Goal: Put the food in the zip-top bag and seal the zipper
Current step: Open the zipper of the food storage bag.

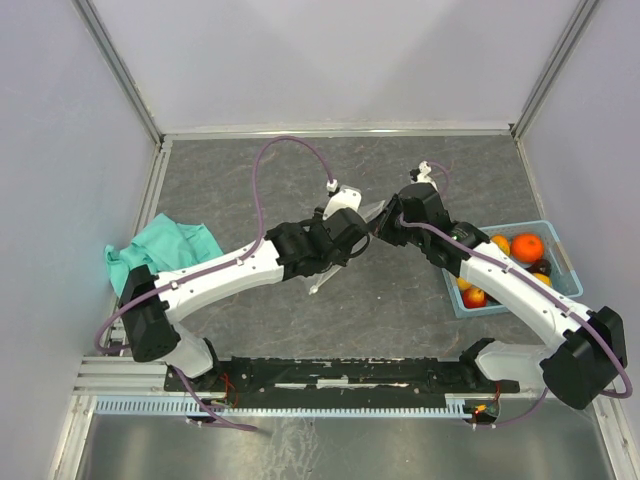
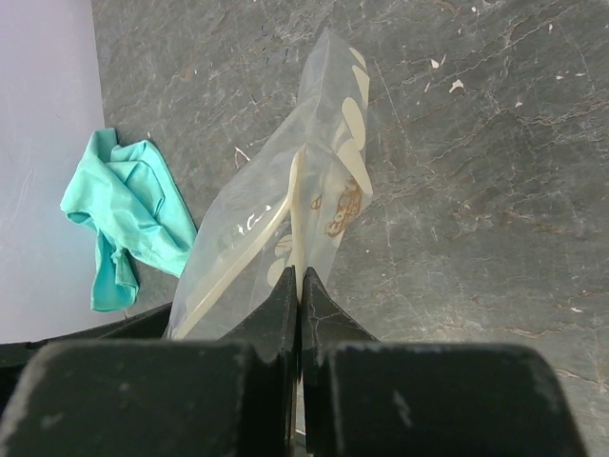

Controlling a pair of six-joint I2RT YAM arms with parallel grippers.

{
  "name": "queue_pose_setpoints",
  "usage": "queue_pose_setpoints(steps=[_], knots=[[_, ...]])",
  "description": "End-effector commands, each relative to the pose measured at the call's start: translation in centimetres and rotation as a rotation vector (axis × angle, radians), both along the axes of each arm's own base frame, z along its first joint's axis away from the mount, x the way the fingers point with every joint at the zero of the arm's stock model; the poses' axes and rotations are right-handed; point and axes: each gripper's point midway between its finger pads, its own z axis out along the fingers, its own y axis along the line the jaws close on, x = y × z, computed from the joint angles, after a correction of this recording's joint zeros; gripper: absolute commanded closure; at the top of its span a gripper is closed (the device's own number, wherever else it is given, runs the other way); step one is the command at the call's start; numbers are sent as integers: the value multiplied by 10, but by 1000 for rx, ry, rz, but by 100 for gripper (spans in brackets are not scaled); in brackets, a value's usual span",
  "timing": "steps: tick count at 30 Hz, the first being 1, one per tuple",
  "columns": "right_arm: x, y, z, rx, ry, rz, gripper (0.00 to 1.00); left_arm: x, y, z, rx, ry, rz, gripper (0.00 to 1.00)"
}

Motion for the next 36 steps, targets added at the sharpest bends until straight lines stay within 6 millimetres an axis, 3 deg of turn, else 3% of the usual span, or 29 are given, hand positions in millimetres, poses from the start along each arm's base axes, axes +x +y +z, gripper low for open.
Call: queue_pose_setpoints(steps=[1,4,8,11,18,25,31,36], knots=[[-1,2,9,4,-37,30,98,7,13,15,27,-56,51,47],[-1,2,6,-13,-35,39,97,9,20,28,41,-83,71,58],[-1,3,6,-19,-40,52,93,9,25,42,39,-97,83,82],[-2,9,7,4,-26,71,81,8,22,46,5,-92,94,96],[-5,28,15,92,4,112,55,12,24,43,-63,-100,201,97],[-8,43,28,113,4,156,42,19,27,40,-128,-133,313,97],[-17,54,23,80,9,203,43,25,22,41,-153,-154,358,97],[-18,36,0,-50,22,192,56,28,32,48,-120,-189,370,97]])
